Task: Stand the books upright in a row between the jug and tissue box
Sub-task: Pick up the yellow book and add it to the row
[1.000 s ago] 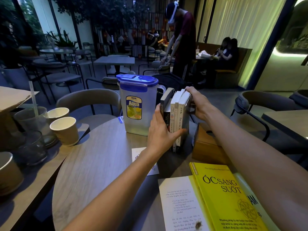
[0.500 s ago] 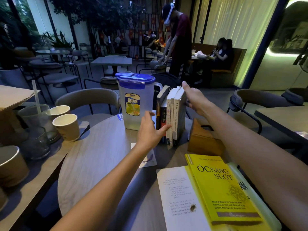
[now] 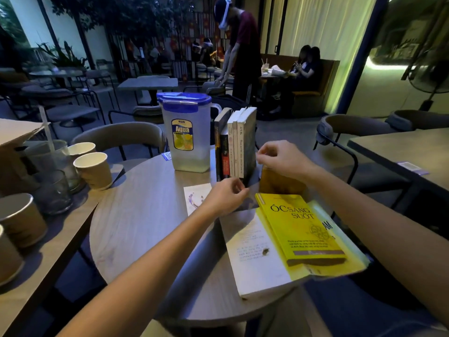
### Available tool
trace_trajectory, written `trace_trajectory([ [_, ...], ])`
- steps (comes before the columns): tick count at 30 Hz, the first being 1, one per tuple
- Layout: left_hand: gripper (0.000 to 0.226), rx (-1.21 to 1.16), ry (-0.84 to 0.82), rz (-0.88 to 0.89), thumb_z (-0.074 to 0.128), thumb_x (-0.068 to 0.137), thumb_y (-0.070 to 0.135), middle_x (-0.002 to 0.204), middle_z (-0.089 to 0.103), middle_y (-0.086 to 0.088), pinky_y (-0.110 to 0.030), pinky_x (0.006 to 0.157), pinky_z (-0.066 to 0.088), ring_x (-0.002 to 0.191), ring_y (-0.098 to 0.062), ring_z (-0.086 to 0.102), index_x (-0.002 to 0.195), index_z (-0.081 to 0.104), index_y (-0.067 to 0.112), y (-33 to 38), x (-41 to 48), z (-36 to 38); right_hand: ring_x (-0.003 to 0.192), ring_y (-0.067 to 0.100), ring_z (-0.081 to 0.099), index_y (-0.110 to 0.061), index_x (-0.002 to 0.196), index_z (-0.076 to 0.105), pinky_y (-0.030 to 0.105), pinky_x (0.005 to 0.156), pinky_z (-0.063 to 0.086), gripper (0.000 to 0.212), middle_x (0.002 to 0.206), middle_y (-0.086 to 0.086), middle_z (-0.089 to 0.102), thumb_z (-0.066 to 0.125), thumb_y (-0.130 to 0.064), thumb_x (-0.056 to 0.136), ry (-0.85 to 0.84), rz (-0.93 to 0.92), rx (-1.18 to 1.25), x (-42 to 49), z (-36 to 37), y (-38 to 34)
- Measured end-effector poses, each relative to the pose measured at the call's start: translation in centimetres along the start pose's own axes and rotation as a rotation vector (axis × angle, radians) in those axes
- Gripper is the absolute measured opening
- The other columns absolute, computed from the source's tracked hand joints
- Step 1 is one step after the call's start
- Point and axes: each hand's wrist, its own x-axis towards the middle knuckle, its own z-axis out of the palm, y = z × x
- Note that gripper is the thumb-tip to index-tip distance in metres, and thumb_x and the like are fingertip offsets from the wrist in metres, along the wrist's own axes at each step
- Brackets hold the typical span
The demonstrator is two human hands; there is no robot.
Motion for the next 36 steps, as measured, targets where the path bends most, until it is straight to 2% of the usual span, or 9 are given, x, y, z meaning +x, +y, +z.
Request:
trace_trajectory([
  [5,0.027,0.009,-0.069,-0.057,0.058,0.097,0.039,0.106,0.069,0.0,-0.027,0.074,0.051,0.094,-0.014,0.064,0.115,0.06,0.019,1.3,0.3,2.3,0.092,0.01,0.067,-0.024,0.105,0.072,0.026,0.077,0.054,0.014,0.098,-0.009,0.07,0.063,-0.027,0.095,-0.265,-0.024,-0.205,-5.0,0.9,2.8],
  [7,0.031,0.003,-0.095,-0.07,0.061,0.094,0.042,0.105,0.067,0.002,-0.021,0.065,0.044,0.088,-0.008,0.061,0.116,0.06,0.02,1.5,0.4,3.0,0.1,0.013,0.066,-0.025,0.111,0.07,0.029,0.082,0.055,0.019,0.107,-0.007,0.069,0.063,-0.031,0.095,-0.303,0.045,-0.231,-6.4,1.0,4.3],
  [12,0.019,-0.159,-0.084,-0.113,0.07,0.09,0.033,0.086,0.068,0.005,-0.014,0.057,0.043,0.073,-0.002,0.062,0.102,0.067,0.019,1.9,0.6,4.6,0.107,0.017,0.061,-0.023,0.112,0.068,0.033,0.085,0.052,0.031,0.117,0.0,0.065,0.07,-0.045,0.09,-0.251,0.205,-0.236,-8.2,0.8,6.6],
  [16,0.022,-0.388,-0.07,-0.156,0.075,0.086,0.019,0.095,0.072,-0.008,-0.037,0.084,0.06,0.088,-0.017,0.072,0.107,0.068,0.015,2.1,0.7,4.7,0.105,0.017,0.057,-0.018,0.124,0.061,0.031,0.079,0.046,0.048,0.126,0.005,0.062,0.072,-0.048,0.088,-0.186,0.296,-0.221,-8.6,0.8,7.1],
  [20,0.034,-0.532,-0.151,-0.131,0.068,0.093,0.01,0.1,0.069,-0.011,-0.022,0.065,0.059,0.063,-0.004,0.069,0.126,0.061,0.008,4.3,-0.2,1.7,0.109,0.018,0.058,-0.017,0.144,0.042,0.033,0.084,0.048,0.068,0.129,0.003,0.057,0.071,-0.046,0.09,-0.156,0.367,-0.042,-8.3,-0.5,6.6],
  [25,0.032,-0.581,-0.156,0.009,0.063,0.094,0.008,0.109,0.068,-0.011,-0.031,0.08,0.059,0.086,-0.015,0.07,0.125,0.061,0.016,6.0,-1.1,-3.3,0.105,0.025,0.069,-0.013,0.145,0.043,0.029,0.076,0.057,0.053,0.119,0.014,0.068,0.064,-0.02,0.098,-0.144,0.389,0.315,-7.1,-4.4,5.1],
  [29,0.044,-0.576,-0.05,0.124,0.065,0.092,0.009,0.108,0.068,-0.015,-0.026,0.076,0.057,0.087,-0.018,0.067,0.134,0.054,0.014,7.5,-0.4,-6.7,0.109,0.024,0.07,-0.01,0.137,0.055,0.033,0.086,0.059,0.037,0.12,0.011,0.07,0.059,-0.011,0.1,-0.049,0.245,0.442,-5.3,-7.4,2.5],
  [33,0.029,-0.542,0.078,0.2,0.069,0.091,0.014,0.116,0.07,-0.019,-0.035,0.084,0.054,0.102,-0.027,0.068,0.119,0.065,0.01,8.6,1.2,-8.8,0.098,0.013,0.068,-0.008,0.125,0.062,0.025,0.076,0.06,0.028,0.117,0.009,0.068,0.061,-0.005,0.098,0.149,0.089,0.338,-1.6,-9.2,-0.1],
  [36,0.024,-0.528,0.141,0.243,0.068,0.092,0.016,0.113,0.071,-0.011,-0.035,0.085,0.054,0.107,-0.024,0.068,0.115,0.066,0.012,9.3,1.9,-9.6,0.105,0.017,0.068,-0.013,0.118,0.066,0.03,0.086,0.06,0.024,0.116,0.008,0.069,0.065,-0.006,0.095,0.236,0.03,0.283,1.5,-9.9,-1.0],
])
